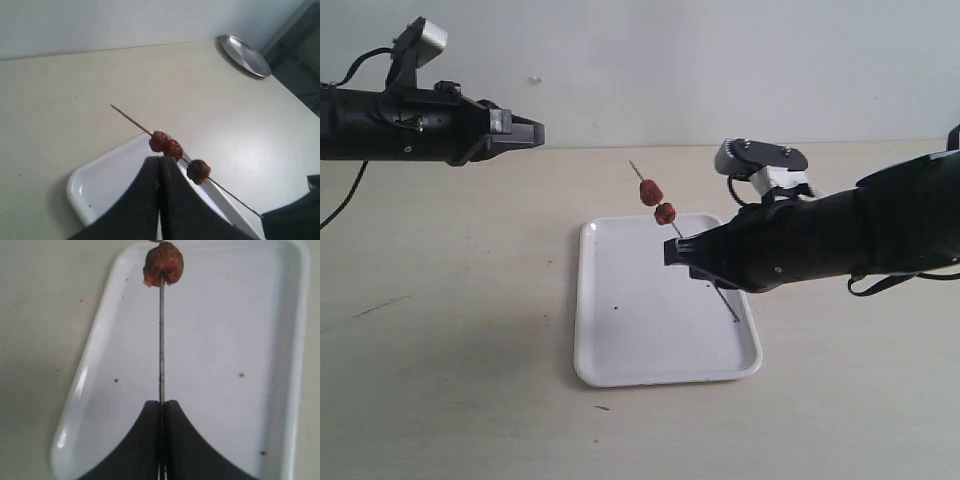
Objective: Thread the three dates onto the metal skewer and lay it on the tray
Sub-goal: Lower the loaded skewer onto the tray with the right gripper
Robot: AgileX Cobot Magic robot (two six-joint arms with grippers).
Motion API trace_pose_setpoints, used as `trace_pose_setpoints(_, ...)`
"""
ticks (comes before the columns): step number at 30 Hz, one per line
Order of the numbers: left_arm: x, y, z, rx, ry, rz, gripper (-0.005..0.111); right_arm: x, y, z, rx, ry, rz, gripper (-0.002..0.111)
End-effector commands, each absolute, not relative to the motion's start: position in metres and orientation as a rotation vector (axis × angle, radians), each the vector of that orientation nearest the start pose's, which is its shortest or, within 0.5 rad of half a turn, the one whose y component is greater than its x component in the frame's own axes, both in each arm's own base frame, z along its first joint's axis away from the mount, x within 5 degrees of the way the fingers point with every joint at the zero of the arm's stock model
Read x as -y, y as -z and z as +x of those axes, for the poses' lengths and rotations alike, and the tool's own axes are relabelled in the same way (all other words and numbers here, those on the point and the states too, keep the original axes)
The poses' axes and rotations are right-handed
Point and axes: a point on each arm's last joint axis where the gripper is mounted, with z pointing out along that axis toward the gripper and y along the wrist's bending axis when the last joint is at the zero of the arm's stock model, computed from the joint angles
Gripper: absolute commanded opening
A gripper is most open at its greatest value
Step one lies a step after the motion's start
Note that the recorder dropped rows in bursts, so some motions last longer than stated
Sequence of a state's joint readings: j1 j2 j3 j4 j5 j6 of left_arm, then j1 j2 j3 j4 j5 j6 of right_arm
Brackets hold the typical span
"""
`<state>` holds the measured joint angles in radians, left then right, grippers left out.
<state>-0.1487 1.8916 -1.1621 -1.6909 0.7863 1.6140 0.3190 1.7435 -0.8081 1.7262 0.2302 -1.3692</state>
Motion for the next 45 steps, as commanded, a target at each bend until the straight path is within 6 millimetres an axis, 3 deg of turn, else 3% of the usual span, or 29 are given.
trace_pose_setpoints(1, 0.112, -0.219, 0.364, -1.971, 0.872, 0.537, 0.0, -0.143, -0.154, 0.296, -2.466, -0.505, 0.005, 0.0)
trace_pose_setpoints(9, 0.107, -0.234, 0.343, -1.943, 0.809, 0.569, 0.0, -0.163, -0.152, 0.281, -2.447, -0.314, 0.215, 0.0)
trace_pose_setpoints(16, 0.107, -0.24, 0.332, -1.91, 0.795, 0.612, 0.0, -0.178, -0.15, 0.272, -2.439, -0.366, 0.313, 0.0)
trace_pose_setpoints(25, 0.107, -0.241, 0.331, -1.908, 0.793, 0.614, 0.0, -0.187, -0.125, 0.268, -2.512, -0.318, 0.266, 0.0)
trace_pose_setpoints(31, 0.107, -0.241, 0.331, -1.908, 0.793, 0.614, 0.0, -0.187, -0.123, 0.268, -2.511, -0.297, 0.22, 0.001)
trace_pose_setpoints(45, 0.107, -0.241, 0.331, -1.908, 0.793, 0.614, 0.0, -0.187, -0.123, 0.268, -2.514, -0.302, 0.218, 0.042)
